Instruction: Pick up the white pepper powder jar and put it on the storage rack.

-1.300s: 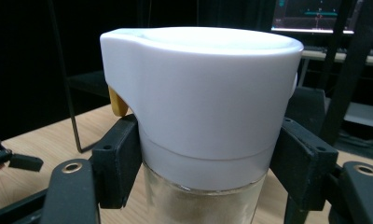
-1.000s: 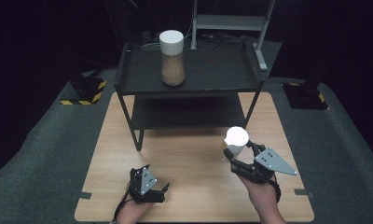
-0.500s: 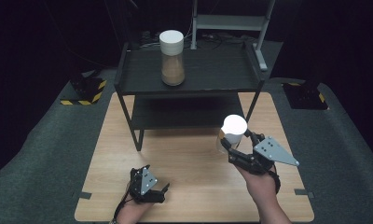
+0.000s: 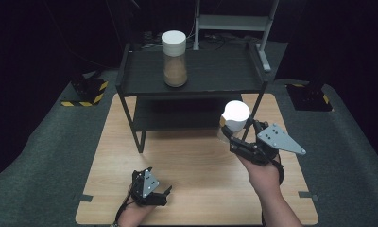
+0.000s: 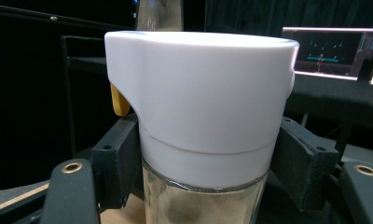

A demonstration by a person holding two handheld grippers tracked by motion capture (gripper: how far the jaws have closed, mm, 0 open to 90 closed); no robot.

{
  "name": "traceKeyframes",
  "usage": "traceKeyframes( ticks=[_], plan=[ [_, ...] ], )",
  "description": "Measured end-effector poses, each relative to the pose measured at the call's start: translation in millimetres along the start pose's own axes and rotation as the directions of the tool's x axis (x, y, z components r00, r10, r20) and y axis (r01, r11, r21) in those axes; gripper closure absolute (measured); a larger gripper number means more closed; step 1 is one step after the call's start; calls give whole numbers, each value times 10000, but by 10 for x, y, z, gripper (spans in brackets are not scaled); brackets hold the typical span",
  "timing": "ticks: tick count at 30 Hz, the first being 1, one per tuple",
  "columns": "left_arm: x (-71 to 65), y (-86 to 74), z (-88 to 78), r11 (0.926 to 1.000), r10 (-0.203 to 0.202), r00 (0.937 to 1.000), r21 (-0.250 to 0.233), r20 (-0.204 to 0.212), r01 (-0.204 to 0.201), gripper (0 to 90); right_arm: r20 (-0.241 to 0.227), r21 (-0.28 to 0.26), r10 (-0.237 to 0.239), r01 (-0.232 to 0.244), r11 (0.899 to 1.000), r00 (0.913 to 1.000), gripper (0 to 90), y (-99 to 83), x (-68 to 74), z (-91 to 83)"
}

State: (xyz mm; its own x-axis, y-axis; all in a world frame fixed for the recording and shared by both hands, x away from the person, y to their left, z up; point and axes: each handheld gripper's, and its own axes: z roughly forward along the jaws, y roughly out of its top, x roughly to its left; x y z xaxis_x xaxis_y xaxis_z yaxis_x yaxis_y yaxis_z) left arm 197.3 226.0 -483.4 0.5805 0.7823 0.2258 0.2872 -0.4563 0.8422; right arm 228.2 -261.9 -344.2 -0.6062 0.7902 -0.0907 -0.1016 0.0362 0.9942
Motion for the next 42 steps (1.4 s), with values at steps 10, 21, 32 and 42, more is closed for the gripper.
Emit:
traceKeyframes(
  ticks=[10,21,32,42],
  plan=[
    [2,-2,-3,10000,20,10000,-14,20,-20,7,48,-297,213,-211,9993,9998,300,142,-22,92],
    [8,-6,-3,10000,24,10000,-36,63,-24,7,179,-540,327,-317,9980,9993,300,343,-81,221],
    [14,-10,-5,10000,26,10000,-56,94,-25,7,358,-766,234,-206,9968,9991,300,536,-123,315],
    [18,-12,-6,10000,44,9999,-67,129,-43,7,517,-812,166,-124,9966,9985,300,716,-143,445]
  ],
)
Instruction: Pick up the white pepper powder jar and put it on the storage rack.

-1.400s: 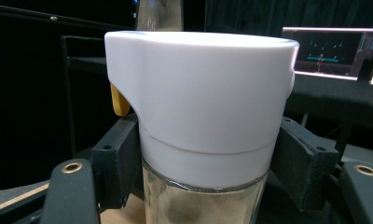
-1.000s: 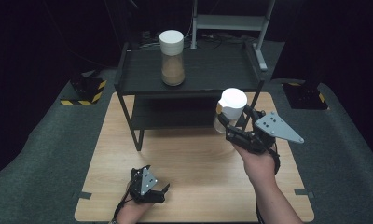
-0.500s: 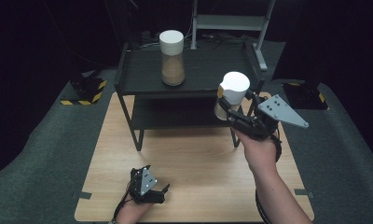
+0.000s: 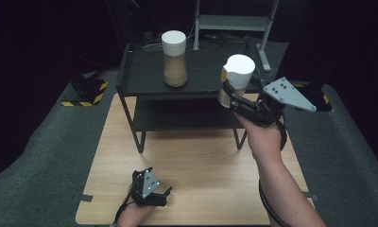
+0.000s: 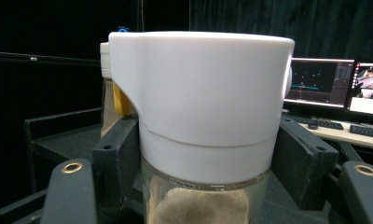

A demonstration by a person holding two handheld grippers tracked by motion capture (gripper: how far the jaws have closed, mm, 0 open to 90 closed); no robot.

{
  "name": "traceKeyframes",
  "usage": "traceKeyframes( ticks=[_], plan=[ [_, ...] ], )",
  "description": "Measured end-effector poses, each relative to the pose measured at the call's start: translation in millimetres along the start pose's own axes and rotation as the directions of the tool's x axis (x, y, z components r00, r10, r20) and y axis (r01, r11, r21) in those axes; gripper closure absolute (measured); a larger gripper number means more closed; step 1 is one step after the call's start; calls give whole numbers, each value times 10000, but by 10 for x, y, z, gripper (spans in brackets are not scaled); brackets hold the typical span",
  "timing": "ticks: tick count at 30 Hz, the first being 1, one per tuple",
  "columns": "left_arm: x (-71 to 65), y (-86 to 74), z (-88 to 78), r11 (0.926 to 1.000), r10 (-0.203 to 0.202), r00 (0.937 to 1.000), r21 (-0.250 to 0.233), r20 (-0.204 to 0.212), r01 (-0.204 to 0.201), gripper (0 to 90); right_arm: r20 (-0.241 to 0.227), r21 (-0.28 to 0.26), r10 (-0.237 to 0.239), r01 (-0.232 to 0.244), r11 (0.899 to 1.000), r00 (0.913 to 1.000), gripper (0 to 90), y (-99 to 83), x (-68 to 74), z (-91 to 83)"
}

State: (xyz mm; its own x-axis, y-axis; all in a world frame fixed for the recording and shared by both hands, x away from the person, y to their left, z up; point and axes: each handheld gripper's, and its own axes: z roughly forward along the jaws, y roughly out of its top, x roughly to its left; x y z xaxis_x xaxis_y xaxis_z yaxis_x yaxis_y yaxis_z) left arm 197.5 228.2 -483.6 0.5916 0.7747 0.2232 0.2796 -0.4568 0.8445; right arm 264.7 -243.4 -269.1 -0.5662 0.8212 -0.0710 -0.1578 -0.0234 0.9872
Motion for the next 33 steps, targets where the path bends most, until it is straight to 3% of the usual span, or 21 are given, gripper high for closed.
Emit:
traceKeyframes(
  ticks=[33],
  plan=[
    [15,-23,-11,9999,-39,10000,-113,78,39,7,519,329,151,-168,9993,9985,300,87,-45,655]
  ],
)
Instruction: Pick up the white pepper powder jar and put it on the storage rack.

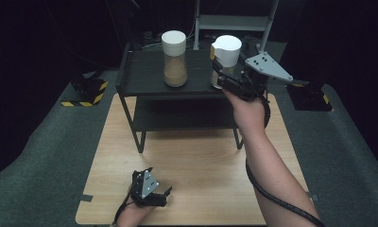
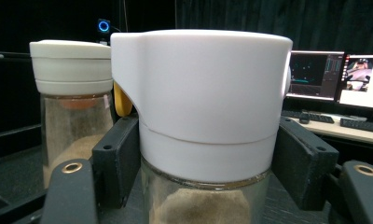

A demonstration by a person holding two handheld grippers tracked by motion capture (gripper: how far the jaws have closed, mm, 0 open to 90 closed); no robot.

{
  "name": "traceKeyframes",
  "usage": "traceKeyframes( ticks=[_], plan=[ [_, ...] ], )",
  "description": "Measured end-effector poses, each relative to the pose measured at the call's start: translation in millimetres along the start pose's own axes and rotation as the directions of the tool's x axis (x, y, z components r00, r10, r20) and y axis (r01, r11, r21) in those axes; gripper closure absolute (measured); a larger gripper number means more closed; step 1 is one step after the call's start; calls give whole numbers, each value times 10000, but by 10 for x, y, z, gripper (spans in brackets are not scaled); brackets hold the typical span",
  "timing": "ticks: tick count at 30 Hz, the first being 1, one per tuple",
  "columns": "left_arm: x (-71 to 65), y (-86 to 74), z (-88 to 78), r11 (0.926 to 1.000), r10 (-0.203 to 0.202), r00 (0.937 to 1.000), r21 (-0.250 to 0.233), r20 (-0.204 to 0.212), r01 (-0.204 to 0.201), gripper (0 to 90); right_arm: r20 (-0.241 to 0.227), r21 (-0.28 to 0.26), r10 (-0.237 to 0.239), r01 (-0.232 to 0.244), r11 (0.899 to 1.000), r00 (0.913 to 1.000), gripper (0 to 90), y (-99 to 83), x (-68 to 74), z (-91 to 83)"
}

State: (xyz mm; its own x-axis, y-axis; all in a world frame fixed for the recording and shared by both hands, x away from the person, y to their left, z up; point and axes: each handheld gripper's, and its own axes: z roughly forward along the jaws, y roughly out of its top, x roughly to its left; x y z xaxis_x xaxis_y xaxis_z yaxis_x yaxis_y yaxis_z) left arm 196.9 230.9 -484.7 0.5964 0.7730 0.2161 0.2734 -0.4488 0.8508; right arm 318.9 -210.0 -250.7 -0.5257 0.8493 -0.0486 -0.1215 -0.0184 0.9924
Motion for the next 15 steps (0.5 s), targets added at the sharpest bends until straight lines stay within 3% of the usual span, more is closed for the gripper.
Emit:
traceKeyframes(
  ticks=[15],
  plan=[
    [11,-7,-7,10000,-33,10000,-24,26,33,7,41,285,251,-252,9993,9997,300,-15,-30,163]
  ],
)
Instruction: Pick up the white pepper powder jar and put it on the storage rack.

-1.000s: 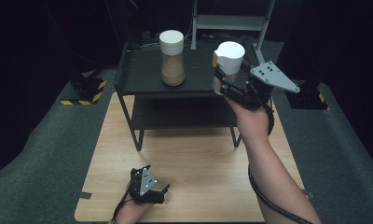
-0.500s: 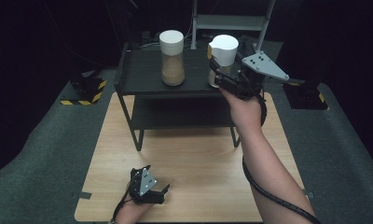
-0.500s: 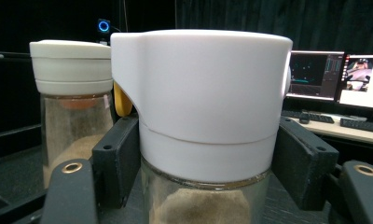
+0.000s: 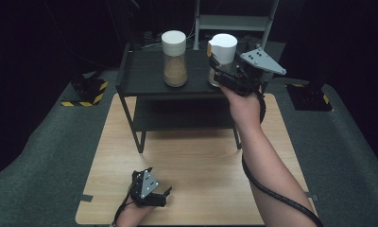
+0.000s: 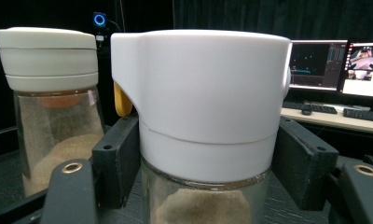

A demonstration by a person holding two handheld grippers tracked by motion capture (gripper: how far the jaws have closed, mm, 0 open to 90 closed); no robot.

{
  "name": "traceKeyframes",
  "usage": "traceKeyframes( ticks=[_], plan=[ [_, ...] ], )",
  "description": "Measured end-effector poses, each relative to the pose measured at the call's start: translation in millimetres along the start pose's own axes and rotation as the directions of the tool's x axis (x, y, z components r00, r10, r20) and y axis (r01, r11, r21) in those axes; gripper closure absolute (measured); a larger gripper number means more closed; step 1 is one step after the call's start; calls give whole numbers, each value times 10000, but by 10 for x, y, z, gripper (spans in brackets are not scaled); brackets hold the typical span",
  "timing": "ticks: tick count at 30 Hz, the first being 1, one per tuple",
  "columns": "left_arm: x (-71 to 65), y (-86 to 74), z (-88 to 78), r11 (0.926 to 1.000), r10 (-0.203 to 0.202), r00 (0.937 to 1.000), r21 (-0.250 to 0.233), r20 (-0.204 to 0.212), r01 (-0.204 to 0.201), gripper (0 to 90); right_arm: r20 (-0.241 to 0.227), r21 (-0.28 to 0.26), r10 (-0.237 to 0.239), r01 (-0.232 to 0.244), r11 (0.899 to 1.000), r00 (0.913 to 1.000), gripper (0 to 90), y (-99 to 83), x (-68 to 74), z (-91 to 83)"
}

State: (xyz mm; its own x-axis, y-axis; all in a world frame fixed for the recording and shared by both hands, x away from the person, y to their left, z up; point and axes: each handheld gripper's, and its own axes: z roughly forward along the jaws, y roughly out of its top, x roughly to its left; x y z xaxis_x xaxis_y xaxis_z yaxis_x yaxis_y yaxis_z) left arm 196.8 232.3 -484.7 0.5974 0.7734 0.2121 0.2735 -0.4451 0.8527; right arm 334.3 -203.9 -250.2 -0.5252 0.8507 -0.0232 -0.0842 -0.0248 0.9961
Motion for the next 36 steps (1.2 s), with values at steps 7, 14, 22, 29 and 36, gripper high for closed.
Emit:
traceKeyframes(
  ticks=[7,14,22,29,36],
  plan=[
    [1,-2,-1,10000,-15,10000,-10,3,15,7,9,-77,21,-21,10000,10000,299,-20,2,9],
    [-1,-3,-2,10000,6,10000,-13,-4,-6,7,42,-77,-75,75,9999,10000,297,-23,19,8],
    [-1,-3,-2,10000,-17,10000,-14,-8,17,7,35,-43,-163,163,9999,9999,296,-19,29,5],
    [2,-5,-2,10000,-46,10000,-23,3,46,7,59,25,-176,176,9998,9998,296,-5,40,5],
    [2,-5,-3,10000,-19,10000,-25,6,19,7,53,103,-251,250,9996,9997,291,16,37,4]
  ],
)
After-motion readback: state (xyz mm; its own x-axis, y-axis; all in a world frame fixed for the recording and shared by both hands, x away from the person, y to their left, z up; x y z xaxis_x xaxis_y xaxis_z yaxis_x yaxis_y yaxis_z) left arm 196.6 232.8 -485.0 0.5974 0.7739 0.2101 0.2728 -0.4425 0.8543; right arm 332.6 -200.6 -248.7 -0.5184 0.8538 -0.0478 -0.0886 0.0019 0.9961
